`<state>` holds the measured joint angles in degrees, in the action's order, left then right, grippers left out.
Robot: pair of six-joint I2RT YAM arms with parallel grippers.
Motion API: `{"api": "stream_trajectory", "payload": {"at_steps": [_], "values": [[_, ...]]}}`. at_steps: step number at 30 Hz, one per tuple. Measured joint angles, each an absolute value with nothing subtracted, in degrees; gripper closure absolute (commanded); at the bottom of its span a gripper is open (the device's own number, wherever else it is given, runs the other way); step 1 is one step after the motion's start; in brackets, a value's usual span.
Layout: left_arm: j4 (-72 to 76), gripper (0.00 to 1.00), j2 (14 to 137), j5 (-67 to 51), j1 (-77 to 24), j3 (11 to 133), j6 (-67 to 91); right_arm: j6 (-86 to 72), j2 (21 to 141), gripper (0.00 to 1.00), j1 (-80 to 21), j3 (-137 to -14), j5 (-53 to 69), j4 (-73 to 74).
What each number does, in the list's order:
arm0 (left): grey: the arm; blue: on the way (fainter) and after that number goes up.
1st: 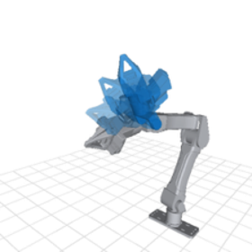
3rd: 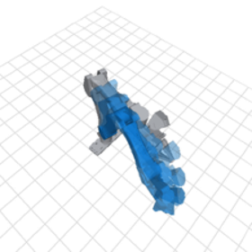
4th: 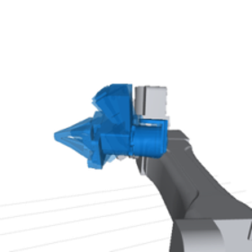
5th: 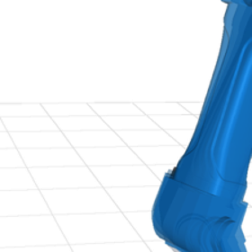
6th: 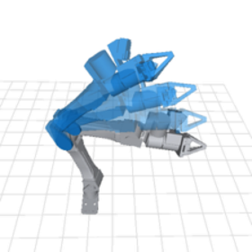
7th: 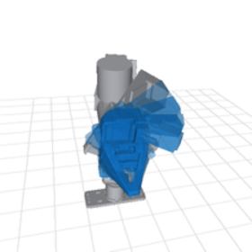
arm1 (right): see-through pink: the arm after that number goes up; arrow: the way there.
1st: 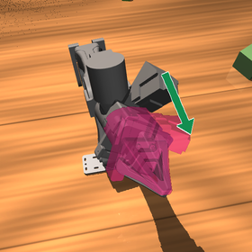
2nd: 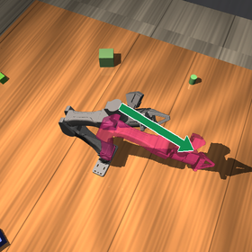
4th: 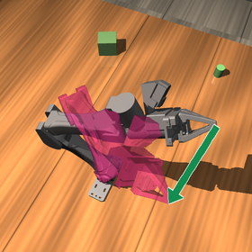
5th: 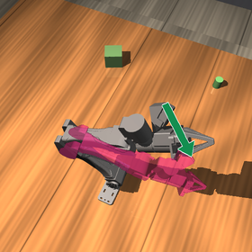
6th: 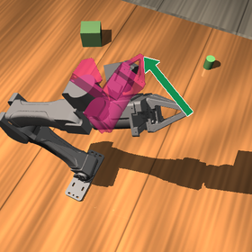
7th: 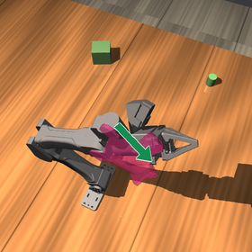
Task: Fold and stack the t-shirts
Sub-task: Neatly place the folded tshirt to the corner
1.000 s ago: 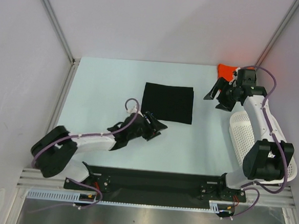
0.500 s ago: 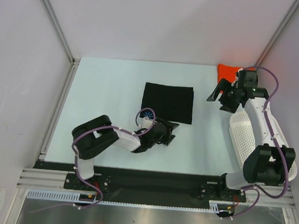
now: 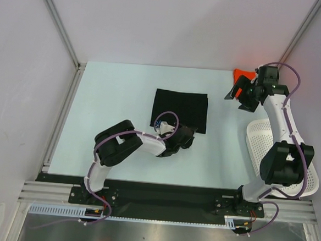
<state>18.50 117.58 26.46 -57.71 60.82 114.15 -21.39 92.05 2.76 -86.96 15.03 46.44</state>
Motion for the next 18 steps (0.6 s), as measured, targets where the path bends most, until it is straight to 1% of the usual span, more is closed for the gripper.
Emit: {"api": "stream_trajectory", "payload": {"at_steps": [5,9,11,12,18], "values": [[18.7,0.42,120.4,28.1,-57.6,64.0,114.6,-21.9,93.2,0.14,3.7,-87.1,15.7,45.8],[18.5,0.44,121.5,28.8,-57.6,65.6,114.6,-21.8,94.7,0.13,4.1,-87.1,16.8,45.6],[18.5,0.49,122.0,29.0,-57.5,66.2,114.6,-21.7,95.7,0.12,4.2,-87.1,17.6,45.5],[18.5,0.54,122.3,29.0,-57.4,66.2,114.8,-21.7,96.3,0.12,4.3,-87.1,18.0,45.5],[19.1,0.63,123.1,28.8,-56.6,66.3,115.2,-21.4,99.7,0.12,4.8,-87.1,19.8,45.3]]}}
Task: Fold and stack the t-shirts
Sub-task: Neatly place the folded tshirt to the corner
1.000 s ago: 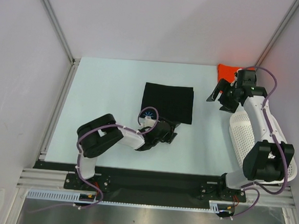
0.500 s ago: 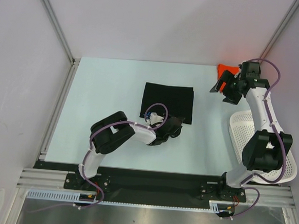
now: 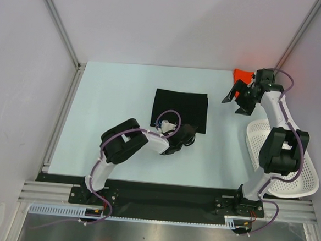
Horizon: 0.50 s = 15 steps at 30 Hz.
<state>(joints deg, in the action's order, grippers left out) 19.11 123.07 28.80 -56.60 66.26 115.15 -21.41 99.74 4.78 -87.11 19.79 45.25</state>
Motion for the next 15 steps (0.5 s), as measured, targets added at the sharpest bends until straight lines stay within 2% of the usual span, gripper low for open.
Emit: {"api": "stream_trajectory", "payload": {"at_steps": [4,10,12,15], "values": [[19.9,0.71,123.7,27.9,-55.3,66.4,115.2,-21.2,101.4,0.0,4.9,-87.1,21.1,44.7],[21.9,0.95,124.3,25.8,-54.1,66.4,115.0,-19.0,104.9,0.01,5.1,-88.3,24.6,44.5],[22.4,1.0,124.3,25.0,-53.6,66.5,115.0,-18.3,106.9,0.0,5.2,-88.6,26.9,43.9],[24.0,1.0,124.3,23.4,-52.6,66.4,114.4,-17.7,110.1,0.0,5.3,-88.6,30.3,42.7]]}}
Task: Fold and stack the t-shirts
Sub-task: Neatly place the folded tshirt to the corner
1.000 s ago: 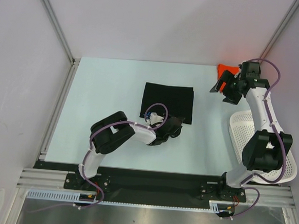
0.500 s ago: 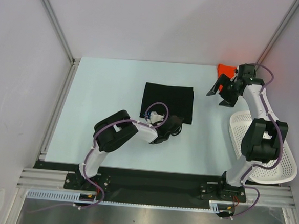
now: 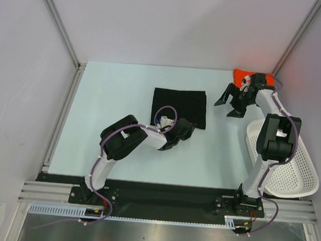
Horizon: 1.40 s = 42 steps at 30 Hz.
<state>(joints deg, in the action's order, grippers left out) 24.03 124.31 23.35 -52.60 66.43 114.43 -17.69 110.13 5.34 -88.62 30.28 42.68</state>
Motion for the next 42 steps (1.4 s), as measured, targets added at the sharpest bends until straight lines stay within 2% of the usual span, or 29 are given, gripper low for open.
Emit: {"api": "stream_trajectory", "payload": {"at_steps": [10,23,34,42], "values": [[28.0,1.0,121.6,19.4,-49.7,63.0,112.0,-21.4,120.8,0.0,5.3,-91.0,43.9,33.5],[30.5,1.0,119.6,16.6,-48.1,61.8,112.0,-27.7,128.5,0.0,1.8,-94.0,49.0,27.1],[31.7,1.0,116.9,15.7,-46.8,61.6,111.9,-30.8,132.0,0.12,1.6,-96.6,50.1,26.0],[31.9,0.99,116.9,15.2,-46.8,61.6,111.4,-39.6,136.2,0.19,0.5,-99.0,53.9,19.1]]}}
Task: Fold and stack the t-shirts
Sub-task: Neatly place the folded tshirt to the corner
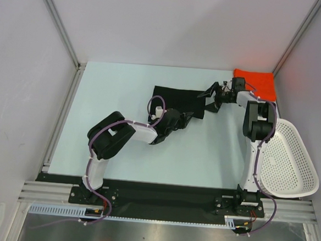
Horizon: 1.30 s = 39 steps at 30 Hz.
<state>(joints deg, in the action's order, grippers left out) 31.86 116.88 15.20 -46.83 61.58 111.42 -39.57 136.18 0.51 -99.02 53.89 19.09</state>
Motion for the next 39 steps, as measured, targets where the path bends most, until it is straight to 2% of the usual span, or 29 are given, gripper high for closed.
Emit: {"api": "stream_trajectory", "payload": {"at_steps": [4,5,7,10,11,13,14,16,17,21,25,28,33,39], "values": [[32.1,0.99,116.9,14.6,-46.8,61.4,111.2,-42.8,138.8,0.25,-0.5,-102.4,53.9,17.7],[32.1,0.99,116.9,14.6,-46.8,61.3,111.0,-43.3,139.5,0.3,-0.8,-103.4,54.1,17.5],[32.0,0.98,116.9,14.3,-46.8,61.1,110.8,-43.8,141.0,0.34,-1.4,-105.4,53.8,17.3],[32.0,0.93,116.9,13.8,-46.8,61.1,110.0,-44.5,142.8,0.56,-2.0,-107.2,53.7,16.6],[32.0,0.86,116.9,13.6,-46.8,61.1,109.8,-44.6,143.2,0.77,-2.2,-107.6,53.4,16.4],[31.6,0.79,116.8,13.2,-46.8,61.1,109.3,-44.4,144.4,0.9,-2.6,-108.4,52.8,16.3],[31.6,0.76,116.7,13.1,-46.8,61.0,109.1,-44.1,144.9,0.99,-2.8,-109.1,52.4,16.9],[31.9,0.7,116.0,12.2,-46.7,59.8,109.2,-42.3,145.9,1.0,-3.2,-111.6,51.4,19.6],[32.6,0.63,115.2,11.2,-46.7,58.6,109.5,-41.0,146.3,1.0,-3.4,-113.4,50.2,21.5],[34.5,0.59,107.0,6.7,-46.8,49.8,108.8,-34.4,147.7,1.0,-4.3,-122.7,44.6,29.3],[33.4,0.56,90.9,-0.1,-44.7,38.3,104.1,-26.5,147.2,1.0,-5.0,-126.5,37.8,35.2],[27.4,0.56,76.8,-7.4,-39.1,32.8,94.7,-19.8,146.1,1.0,-5.1,-126.3,31.6,40.2],[9.8,0.55,60.6,-17.3,-29.3,33.3,70.1,-8.2,142.0,1.0,-5.1,-125.6,20.4,47.8],[-13.4,0.53,48.3,-20.5,-27.6,37.5,46.2,0.7,136.0,1.0,-3.6,-125.8,8.9,52.6]]}}
